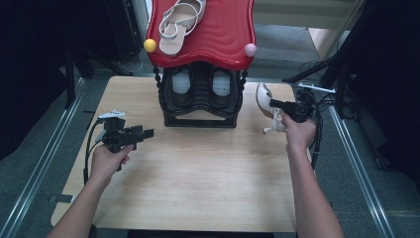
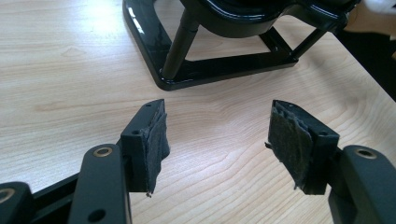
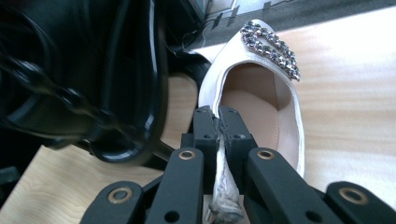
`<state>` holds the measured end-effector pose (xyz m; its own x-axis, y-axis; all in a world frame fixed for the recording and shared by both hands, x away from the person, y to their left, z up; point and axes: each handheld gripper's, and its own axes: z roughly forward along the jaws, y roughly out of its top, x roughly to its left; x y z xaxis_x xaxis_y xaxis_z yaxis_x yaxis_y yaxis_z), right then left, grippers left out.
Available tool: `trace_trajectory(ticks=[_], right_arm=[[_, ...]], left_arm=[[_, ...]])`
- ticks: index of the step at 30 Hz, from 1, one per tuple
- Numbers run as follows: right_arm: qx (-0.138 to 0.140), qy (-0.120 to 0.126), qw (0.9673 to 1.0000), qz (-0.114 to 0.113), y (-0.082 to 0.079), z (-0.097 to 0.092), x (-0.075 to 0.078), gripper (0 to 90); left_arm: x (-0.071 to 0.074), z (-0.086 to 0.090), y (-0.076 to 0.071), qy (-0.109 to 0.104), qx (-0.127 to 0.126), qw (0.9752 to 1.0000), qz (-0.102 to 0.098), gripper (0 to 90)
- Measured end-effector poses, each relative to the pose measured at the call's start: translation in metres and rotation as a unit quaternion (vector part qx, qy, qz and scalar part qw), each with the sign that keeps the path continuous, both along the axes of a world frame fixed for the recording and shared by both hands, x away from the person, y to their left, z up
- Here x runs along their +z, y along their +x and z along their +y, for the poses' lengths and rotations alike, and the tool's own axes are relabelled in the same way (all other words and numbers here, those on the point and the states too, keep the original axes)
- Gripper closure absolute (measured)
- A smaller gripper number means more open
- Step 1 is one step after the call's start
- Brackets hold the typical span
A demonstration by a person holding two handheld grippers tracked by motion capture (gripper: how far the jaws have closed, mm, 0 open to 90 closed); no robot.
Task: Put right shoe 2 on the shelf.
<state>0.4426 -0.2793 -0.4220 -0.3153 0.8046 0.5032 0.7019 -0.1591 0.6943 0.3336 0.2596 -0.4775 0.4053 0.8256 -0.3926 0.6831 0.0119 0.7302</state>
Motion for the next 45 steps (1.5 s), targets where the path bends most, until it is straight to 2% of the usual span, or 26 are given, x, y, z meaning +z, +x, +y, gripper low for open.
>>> trace_trajectory(ticks=[6,10,18,26,31,35,42,45], right_arm=[[0.004,0.009,0.9999,0.004,0.008,0.003,0.027,87.9],[0.002,0.003,1.0,-0.006,0.01,0.006,0.049,87.9],[0.001,0.009,0.9999,-0.013,0.017,0.012,0.094,87.8],[0.0,0.02,0.999,-0.04,0.024,0.018,0.148,87.8],[-0.007,0.009,0.9982,-0.06,0.024,0.023,0.184,87.7],[-0.004,0.012,0.997,-0.076,0.024,0.028,0.211,87.7],[0.0,-0.004,0.994,-0.11,0.02,0.05,0.258,87.7],[0.009,-0.015,0.9921,-0.125,0.019,0.063,0.273,87.7]], left_arm=[[0.001,0.0,-0.001,-0.001,-0.002,1.0,0.0,37.8],[0.0,0.0,-0.001,-0.002,-0.002,1.0,0.0,37.8],[0.0,-0.001,-0.001,-0.001,-0.004,1.0,0.001,37.8],[0.0,-0.003,-0.001,-0.003,-0.004,1.0,0.001,37.8],[0.0,-0.004,-0.001,0.0,-0.007,1.0,0.002,37.8],[0.0,-0.004,-0.001,0.0,-0.01,0.9999,0.003,37.8],[0.001,-0.004,-0.002,-0.005,-0.009,1.0,0.001,37.9],[0.001,-0.003,-0.001,-0.007,-0.01,0.9999,0.003,37.6]])
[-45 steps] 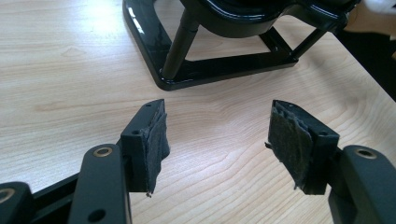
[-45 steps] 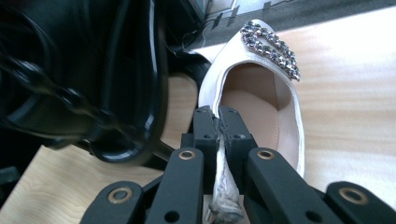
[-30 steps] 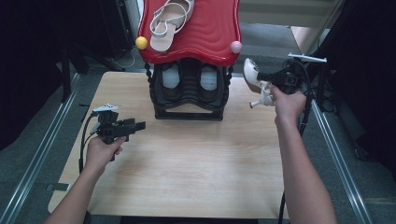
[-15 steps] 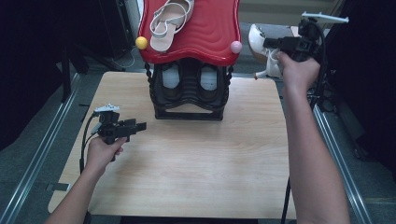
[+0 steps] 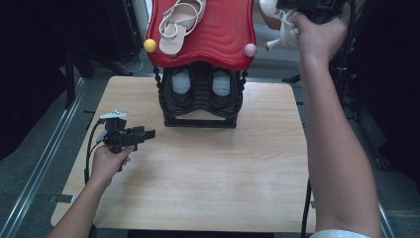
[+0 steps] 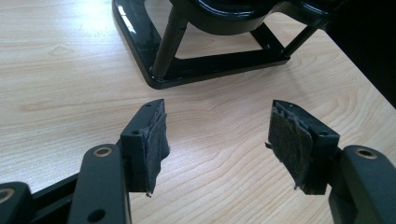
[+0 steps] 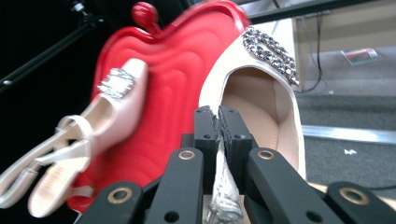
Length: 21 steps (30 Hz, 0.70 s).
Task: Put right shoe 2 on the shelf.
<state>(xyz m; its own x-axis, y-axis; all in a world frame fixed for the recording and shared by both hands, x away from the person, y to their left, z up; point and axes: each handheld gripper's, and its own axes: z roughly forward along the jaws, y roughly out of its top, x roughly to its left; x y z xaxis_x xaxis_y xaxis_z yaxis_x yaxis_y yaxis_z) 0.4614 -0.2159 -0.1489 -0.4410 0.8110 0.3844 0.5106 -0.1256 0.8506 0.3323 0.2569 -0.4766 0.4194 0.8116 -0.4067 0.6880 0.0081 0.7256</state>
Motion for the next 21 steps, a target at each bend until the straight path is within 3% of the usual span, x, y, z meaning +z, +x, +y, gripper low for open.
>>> trace_trajectory(ticks=[4,8,19,21], right_arm=[[0.01,0.0,0.9999,-0.009,0.002,0.02,0.015,87.8],[0.02,0.0,0.9997,-0.011,0.007,0.039,0.02,87.8],[0.034,-0.024,0.999,-0.014,0.023,0.076,0.011,87.8],[0.036,-0.039,0.9984,-0.022,0.021,0.082,0.01,87.8]], left_arm=[[0.0,0.001,0.0,-0.001,0.0,1.0,-0.002,37.6],[0.001,0.001,0.0,-0.002,-0.001,1.0,-0.003,37.6],[0.0,0.002,0.0,-0.003,0.001,1.0,-0.003,37.8],[0.0,0.002,0.0,-0.003,0.001,1.0,-0.003,37.7]])
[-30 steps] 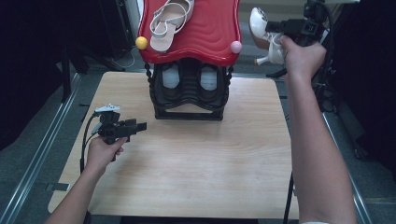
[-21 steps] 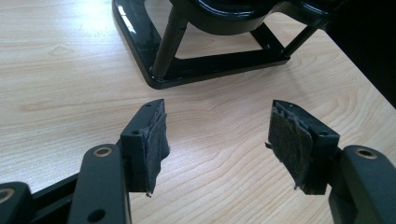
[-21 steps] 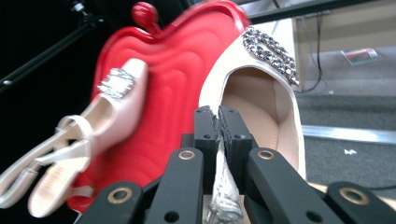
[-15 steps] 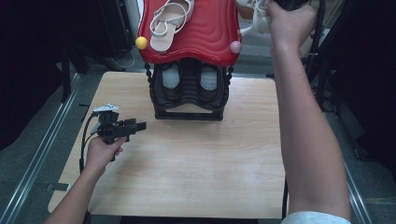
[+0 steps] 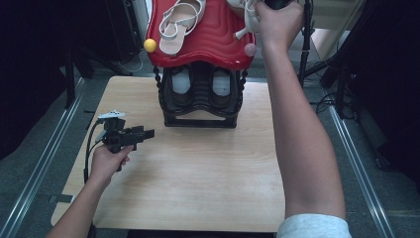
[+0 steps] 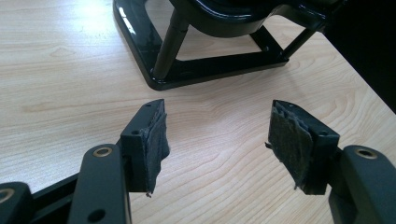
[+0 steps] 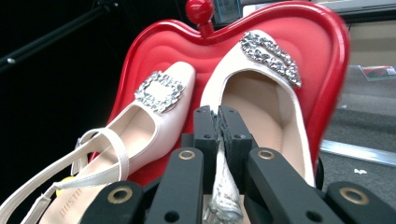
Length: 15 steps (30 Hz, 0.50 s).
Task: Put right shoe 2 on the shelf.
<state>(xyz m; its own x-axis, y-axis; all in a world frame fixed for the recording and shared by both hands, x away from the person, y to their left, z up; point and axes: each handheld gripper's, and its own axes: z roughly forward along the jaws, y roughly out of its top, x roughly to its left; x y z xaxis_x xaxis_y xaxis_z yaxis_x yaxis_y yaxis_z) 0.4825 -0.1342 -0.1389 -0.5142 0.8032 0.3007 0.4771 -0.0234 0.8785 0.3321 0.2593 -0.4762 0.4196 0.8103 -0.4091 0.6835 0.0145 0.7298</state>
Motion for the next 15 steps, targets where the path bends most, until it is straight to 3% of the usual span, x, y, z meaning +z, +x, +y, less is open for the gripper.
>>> trace_trajectory(ticks=[4,15], right_arm=[[0.003,-0.012,0.9999,-0.002,-0.003,0.008,-0.004,87.7],[0.015,0.003,0.9998,0.013,-0.002,0.023,-0.025,87.4]], left_arm=[[0.0,-0.001,0.0,0.0,-0.001,1.0,0.0,37.6],[0.0,-0.002,0.0,0.002,-0.002,1.0,-0.001,37.7]])
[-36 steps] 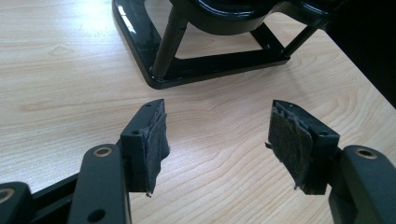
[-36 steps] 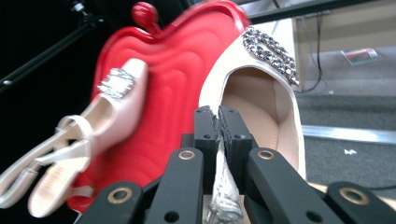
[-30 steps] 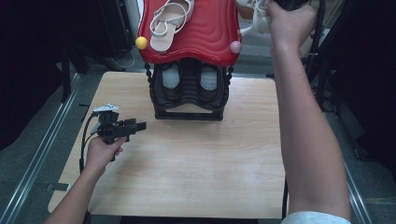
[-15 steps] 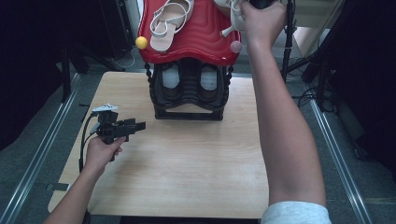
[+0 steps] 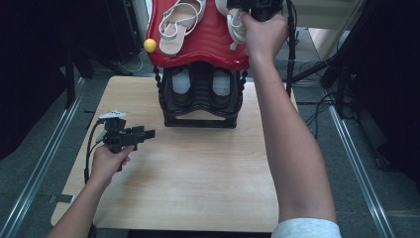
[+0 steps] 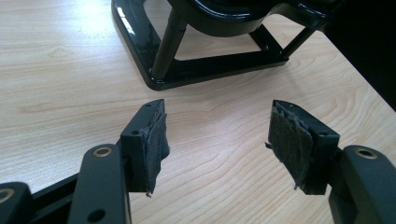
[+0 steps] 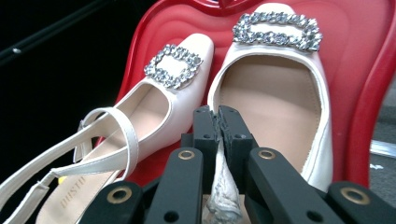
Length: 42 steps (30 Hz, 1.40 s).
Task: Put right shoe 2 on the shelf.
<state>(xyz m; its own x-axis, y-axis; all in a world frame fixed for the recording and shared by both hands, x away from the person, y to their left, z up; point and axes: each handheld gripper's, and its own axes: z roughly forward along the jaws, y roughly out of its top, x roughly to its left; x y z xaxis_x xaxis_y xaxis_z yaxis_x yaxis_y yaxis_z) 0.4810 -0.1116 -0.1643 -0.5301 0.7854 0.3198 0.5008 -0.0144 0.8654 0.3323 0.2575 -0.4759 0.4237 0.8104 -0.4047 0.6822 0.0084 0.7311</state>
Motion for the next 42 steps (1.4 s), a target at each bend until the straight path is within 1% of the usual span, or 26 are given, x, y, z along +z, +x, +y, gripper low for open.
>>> trace_trajectory(ticks=[3,9,14,19,22,26,31,34,35,37,39,42], right_arm=[[-0.003,-0.011,0.9999,-0.003,-0.001,0.006,-0.003,87.2],[-0.007,-0.013,0.9999,0.004,0.0,0.013,-0.011,86.2],[-0.007,-0.002,1.0,0.006,0.0,0.016,-0.014,85.1],[-0.009,-0.007,0.9999,0.007,0.0,0.019,-0.014,84.9],[-0.011,-0.008,0.9999,0.007,0.0,0.018,-0.015,84.5],[-0.007,0.003,0.9999,0.012,-0.001,0.019,-0.016,85.4],[-0.006,-0.003,1.0,0.006,-0.002,0.022,-0.018,84.5],[-0.002,0.014,0.9999,-0.002,-0.002,0.02,-0.017,81.6],[0.0,0.013,0.9999,-0.001,-0.002,0.02,-0.016,82.0],[0.003,0.003,1.0,-0.004,-0.002,0.021,-0.015,81.7],[0.004,0.004,1.0,-0.004,-0.002,0.02,-0.014,80.1],[0.005,0.013,0.9999,-0.006,-0.002,0.018,-0.011,76.9]], left_arm=[[0.0,0.0,0.001,-0.001,0.001,1.0,-0.001,37.7],[0.0,-0.001,0.001,0.003,-0.003,1.0,0.001,37.6],[0.0,0.001,0.0,-0.001,0.001,1.0,0.001,37.6],[0.0,0.0,0.0,0.002,0.0,1.0,-0.001,37.6],[0.0,0.0,0.001,-0.001,0.0,1.0,0.0,37.6],[0.0,0.0,0.0,0.0,0.0,1.0,-0.001,37.6],[0.0,0.0,0.0,-0.002,0.002,1.0,-0.001,37.6],[0.0,0.0,0.001,0.0,0.0,1.0,0.0,37.6],[0.0,0.0,0.001,0.001,0.0,1.0,0.0,37.6],[0.0,0.0,0.0,0.002,0.0,1.0,0.0,37.6],[0.0,0.0,0.0,0.002,0.0,1.0,0.0,37.6],[0.0,0.001,0.0,-0.001,0.002,1.0,0.0,37.5]])
